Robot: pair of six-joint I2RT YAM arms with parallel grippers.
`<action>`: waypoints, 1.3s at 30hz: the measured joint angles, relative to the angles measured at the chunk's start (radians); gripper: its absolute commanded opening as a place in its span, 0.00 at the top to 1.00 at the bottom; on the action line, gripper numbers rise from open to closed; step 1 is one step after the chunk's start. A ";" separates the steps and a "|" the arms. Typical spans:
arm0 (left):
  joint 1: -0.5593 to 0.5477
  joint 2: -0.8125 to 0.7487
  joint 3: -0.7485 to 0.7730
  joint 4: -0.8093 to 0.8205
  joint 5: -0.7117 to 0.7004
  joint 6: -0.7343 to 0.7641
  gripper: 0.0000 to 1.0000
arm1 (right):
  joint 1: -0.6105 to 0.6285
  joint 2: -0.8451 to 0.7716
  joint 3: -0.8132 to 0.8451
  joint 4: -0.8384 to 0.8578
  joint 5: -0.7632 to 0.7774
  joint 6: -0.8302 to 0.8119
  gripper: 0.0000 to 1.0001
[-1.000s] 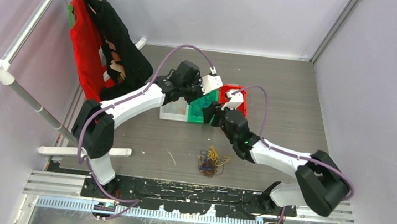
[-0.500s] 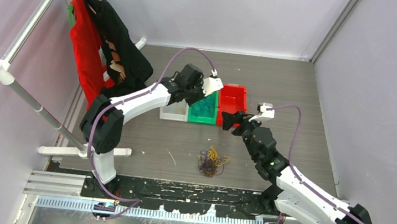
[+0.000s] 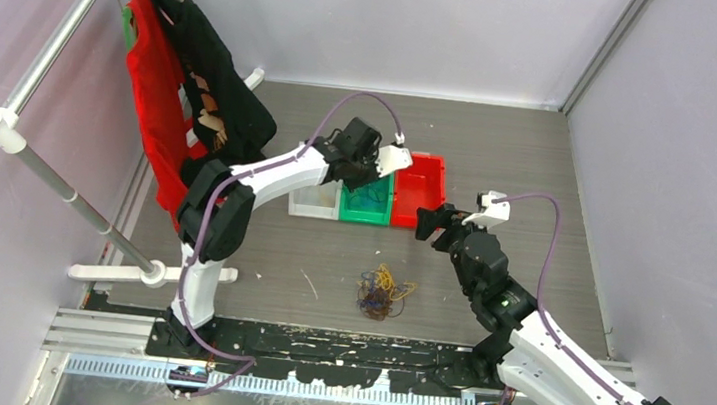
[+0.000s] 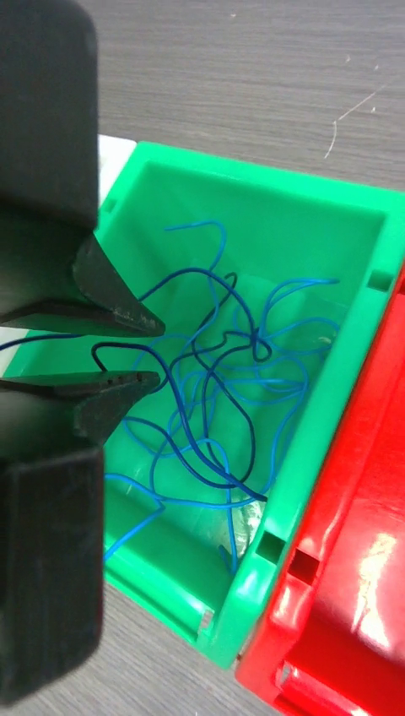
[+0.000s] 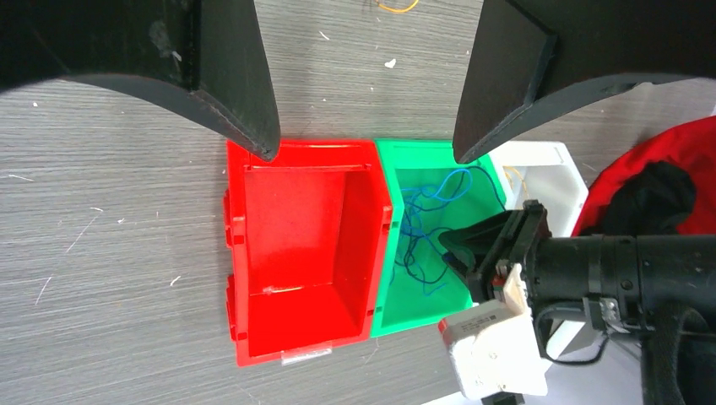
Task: Untangle the cables
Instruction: Place the cable in the bin.
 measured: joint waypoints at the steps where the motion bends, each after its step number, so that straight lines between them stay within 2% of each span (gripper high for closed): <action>1: 0.001 0.004 0.017 -0.013 0.003 0.006 0.67 | 0.000 0.000 0.002 -0.005 0.000 0.000 0.20; 4: 0.007 0.005 0.074 -0.058 0.029 0.019 0.52 | 0.000 0.013 0.018 -0.011 -0.002 0.000 0.20; 6: 0.012 0.004 0.135 -0.101 0.058 0.026 0.39 | -0.001 0.027 0.032 -0.016 -0.005 0.000 0.20; 9: 0.022 0.002 0.215 -0.164 0.103 0.031 0.28 | -0.001 0.048 0.053 -0.021 -0.012 0.000 0.20; 11: 0.032 0.000 0.262 -0.210 0.132 0.033 0.25 | -0.001 0.057 0.066 -0.030 -0.016 0.000 0.20; 15: 0.064 -0.021 0.313 -0.324 0.203 0.076 0.24 | -0.001 0.066 0.084 -0.046 -0.024 0.000 0.20; 20: 0.123 -0.060 0.331 -0.546 0.318 0.232 0.27 | -0.002 0.072 0.091 -0.061 -0.035 0.000 0.20; 27: 0.150 -0.141 0.218 -0.710 0.397 0.481 0.37 | -0.002 0.094 0.094 -0.062 -0.050 0.001 0.20; 30: 0.143 -0.158 0.146 -0.695 0.402 0.584 0.38 | -0.002 0.094 0.094 -0.061 -0.052 0.001 0.20; 34: 0.124 -0.182 0.021 -0.606 0.390 0.684 0.43 | -0.002 0.105 0.095 -0.059 -0.053 0.002 0.21; 39: 0.085 -0.184 -0.064 -0.473 0.371 0.789 0.46 | -0.005 0.142 0.095 -0.050 -0.060 0.010 0.22</action>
